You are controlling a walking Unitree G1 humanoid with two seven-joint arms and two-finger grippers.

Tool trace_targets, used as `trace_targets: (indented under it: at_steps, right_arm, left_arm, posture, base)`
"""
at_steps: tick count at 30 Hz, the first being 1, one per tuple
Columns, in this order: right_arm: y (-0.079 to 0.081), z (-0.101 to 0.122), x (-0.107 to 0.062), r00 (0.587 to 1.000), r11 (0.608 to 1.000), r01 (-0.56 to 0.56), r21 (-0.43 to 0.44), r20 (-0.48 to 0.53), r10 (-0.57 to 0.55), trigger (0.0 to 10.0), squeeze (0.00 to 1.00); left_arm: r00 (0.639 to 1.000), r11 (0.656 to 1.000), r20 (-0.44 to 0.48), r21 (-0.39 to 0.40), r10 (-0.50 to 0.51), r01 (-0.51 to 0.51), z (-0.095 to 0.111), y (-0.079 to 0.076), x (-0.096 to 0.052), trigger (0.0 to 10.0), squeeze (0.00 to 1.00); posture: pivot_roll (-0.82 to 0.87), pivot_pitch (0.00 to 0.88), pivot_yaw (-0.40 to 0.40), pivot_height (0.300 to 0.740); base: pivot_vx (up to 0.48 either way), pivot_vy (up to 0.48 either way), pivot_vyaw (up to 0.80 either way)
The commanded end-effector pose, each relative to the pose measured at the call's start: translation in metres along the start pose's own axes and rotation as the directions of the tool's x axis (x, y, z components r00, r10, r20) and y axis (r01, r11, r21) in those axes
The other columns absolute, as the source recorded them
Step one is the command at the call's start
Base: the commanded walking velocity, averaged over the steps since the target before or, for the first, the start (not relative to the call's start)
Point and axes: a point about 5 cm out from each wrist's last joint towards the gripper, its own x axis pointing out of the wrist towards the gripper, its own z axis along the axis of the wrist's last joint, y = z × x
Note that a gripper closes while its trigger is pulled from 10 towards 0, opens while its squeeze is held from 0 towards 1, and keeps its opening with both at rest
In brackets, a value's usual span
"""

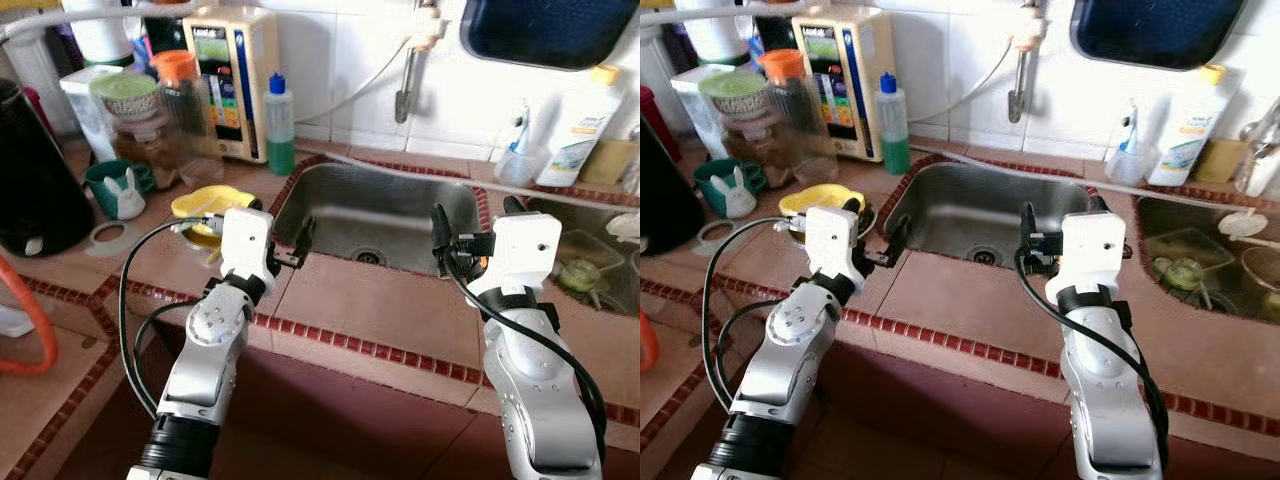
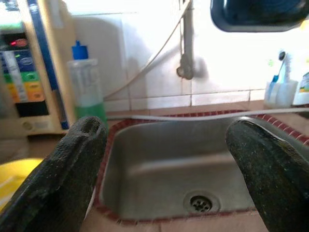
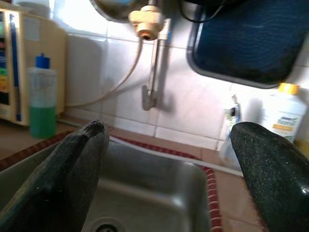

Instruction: Kitchen organization

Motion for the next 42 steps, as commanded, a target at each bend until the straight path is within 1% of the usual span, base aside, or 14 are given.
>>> trace_targets:
  at_steps: [1, 13, 18, 19, 22, 27, 29, 31, 32, 34, 35, 38, 40, 42]
  right_arm:
    - [-0.001, 0.005, 0.001, 1.000, 1.000, 0.007, 0.001, 0.022, -0.007, 10.0, 0.00]
    - [-0.001, 0.004, 0.000, 1.000, 1.000, 0.007, 0.000, 0.019, -0.007, 10.0, 0.00]
    - [-0.001, 0.004, 0.000, 1.000, 1.000, 0.007, 0.000, 0.017, -0.007, 10.0, 0.00]
    - [-0.001, 0.004, 0.000, 1.000, 1.000, 0.007, 0.001, 0.017, -0.007, 10.0, 0.00]
    - [-0.001, 0.004, 0.000, 1.000, 1.000, 0.006, 0.000, 0.018, -0.006, 10.0, 0.00]
    - [-0.001, 0.004, 0.000, 1.000, 1.000, 0.005, 0.001, 0.018, -0.005, 10.0, 0.00]
    - [-0.001, 0.004, 0.000, 1.000, 1.000, 0.003, 0.000, 0.017, -0.003, 10.0, 0.00]
    - [-0.001, 0.004, 0.000, 1.000, 1.000, 0.002, 0.001, 0.017, -0.002, 10.0, 0.00]
    - [0.000, 0.004, 0.000, 1.000, 1.000, -0.003, 0.002, 0.016, 0.003, 10.0, 0.00]
    - [0.001, 0.004, 0.001, 1.000, 1.000, -0.013, 0.004, 0.016, 0.013, 10.0, 0.00]
    - [0.002, 0.004, 0.001, 0.999, 1.000, -0.029, 0.008, 0.015, 0.029, 10.0, 0.00]
    - [0.004, 0.004, 0.003, 0.998, 0.998, -0.064, 0.016, 0.011, 0.063, 10.0, 0.00]
    - [0.006, 0.004, 0.004, 0.996, 0.995, -0.091, 0.041, 0.003, 0.091, 10.0, 0.00]
    - [0.011, 0.003, 0.004, 0.987, 0.985, -0.160, 0.067, -0.010, 0.161, 10.0, 0.00]
  left_arm:
    - [1.000, 1.000, 0.011, 0.008, -0.012, 0.012, 0.004, -0.002, 0.002, 10.0, 0.00]
    - [1.000, 1.000, 0.008, 0.011, -0.018, 0.018, 0.004, -0.003, 0.002, 10.0, 0.00]
    - [1.000, 1.000, 0.010, 0.009, -0.006, 0.006, 0.004, -0.003, 0.002, 10.0, 0.00]
    - [1.000, 1.000, 0.027, -0.013, -0.008, 0.008, 0.006, -0.003, 0.002, 10.0, 0.00]
    - [0.999, 1.000, 0.033, -0.008, -0.003, 0.004, 0.007, -0.003, 0.002, 10.0, 0.00]
    - [0.999, 0.999, 0.017, 0.008, 0.033, -0.033, 0.005, -0.001, 0.002, 10.0, 0.00]
    - [0.998, 0.997, 0.017, 0.045, 0.065, -0.065, 0.005, 0.002, 0.002, 10.0, 0.00]
    - [0.996, 0.995, 0.013, 0.051, 0.083, -0.084, 0.004, 0.004, 0.003, 10.0, 0.00]
    - [0.992, 0.990, 0.006, 0.071, 0.122, -0.122, 0.003, 0.009, 0.002, 10.0, 0.00]
    - [0.987, 0.983, -0.004, 0.094, 0.158, -0.157, 0.001, 0.014, 0.002, 10.0, 0.00]
    - [0.981, 0.975, -0.018, 0.113, 0.193, -0.190, 0.000, 0.020, 0.002, 10.0, 0.00]
    - [0.977, 0.970, -0.019, 0.126, 0.213, -0.209, 0.000, 0.025, 0.001, 10.0, 0.00]
    - [0.974, 0.964, -0.012, 0.141, 0.228, -0.224, 0.001, 0.029, 0.000, 10.0, 0.00]
    - [0.959, 0.947, -0.014, 0.163, 0.283, -0.277, 0.000, 0.037, -0.003, 10.0, 0.00]
  posture:
    - [0.06, 0.000, 0.027, 0.740]
    - [0.05, 0.000, 0.028, 0.740]
    - [0.05, 0.000, 0.027, 0.740]
    - [0.06, 0.000, 0.026, 0.740]
    - [0.06, 0.000, 0.026, 0.740]
    - [0.06, 0.000, 0.027, 0.740]
    - [0.06, 0.000, 0.026, 0.740]
    - [0.06, 0.000, 0.026, 0.740]
    - [0.06, 0.000, 0.026, 0.740]
    - [0.06, 0.000, 0.026, 0.740]
    - [0.06, 0.000, 0.025, 0.740]
    - [0.06, 0.000, 0.024, 0.740]
    - [0.06, 0.000, 0.025, 0.740]
    - [0.06, 0.000, 0.025, 0.740]
  base:
    - [0.277, 0.000, 0.00]
    - [0.263, 0.000, 0.00]
    - [0.000, 0.000, 0.00]
    - [0.000, 0.000, 0.00]
    - [0.000, 0.000, 0.00]
    - [0.000, 0.000, 0.00]
    - [0.000, 0.000, 0.00]
    - [0.000, 0.000, 0.00]
    - [0.000, 0.000, 0.00]
    - [0.000, 0.000, 0.00]
    - [0.000, 0.000, 0.00]
    - [0.000, 0.000, 0.00]
    - [0.000, 0.000, 0.00]
    - [0.000, 0.000, 0.00]
